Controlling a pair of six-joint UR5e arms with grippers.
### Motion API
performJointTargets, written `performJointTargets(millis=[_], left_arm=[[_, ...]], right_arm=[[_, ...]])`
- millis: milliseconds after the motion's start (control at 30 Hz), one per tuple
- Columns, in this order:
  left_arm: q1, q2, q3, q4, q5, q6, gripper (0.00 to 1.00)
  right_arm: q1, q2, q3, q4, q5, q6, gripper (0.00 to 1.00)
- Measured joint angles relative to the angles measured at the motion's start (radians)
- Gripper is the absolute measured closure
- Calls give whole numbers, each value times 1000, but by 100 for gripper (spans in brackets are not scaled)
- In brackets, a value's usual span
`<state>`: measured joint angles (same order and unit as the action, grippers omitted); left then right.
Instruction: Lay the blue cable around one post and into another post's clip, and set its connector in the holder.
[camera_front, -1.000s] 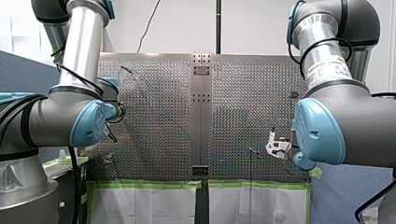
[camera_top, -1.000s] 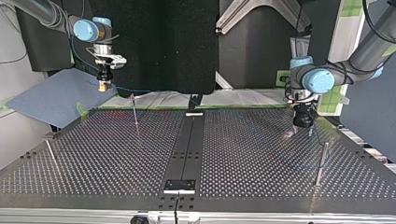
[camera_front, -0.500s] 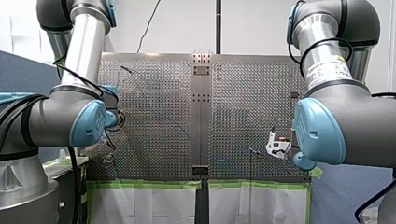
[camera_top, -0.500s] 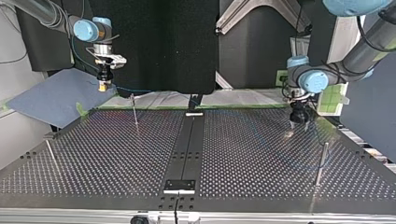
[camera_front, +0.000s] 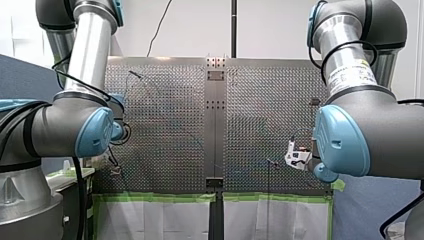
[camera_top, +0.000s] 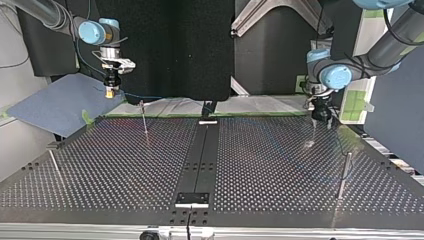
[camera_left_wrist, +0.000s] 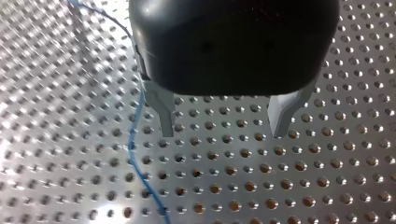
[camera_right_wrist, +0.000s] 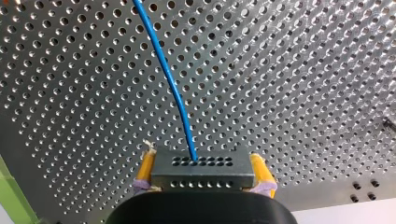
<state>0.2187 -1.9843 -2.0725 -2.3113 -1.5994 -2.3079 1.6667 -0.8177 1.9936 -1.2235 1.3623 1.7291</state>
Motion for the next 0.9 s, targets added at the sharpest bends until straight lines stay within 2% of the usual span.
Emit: performJointTargets(millis=[400,600,900], left_arm=[[9,108,-109,-87,-100,41,0],[11,160,-157,-139,-114,88,0],[15,233,-111,-211,-110,160,0]], right_arm=[[0,0,-3,-1,-1,6,100],[0,0,-8,1,-3,12,100],[0,0,-25,17,-6,15,100]])
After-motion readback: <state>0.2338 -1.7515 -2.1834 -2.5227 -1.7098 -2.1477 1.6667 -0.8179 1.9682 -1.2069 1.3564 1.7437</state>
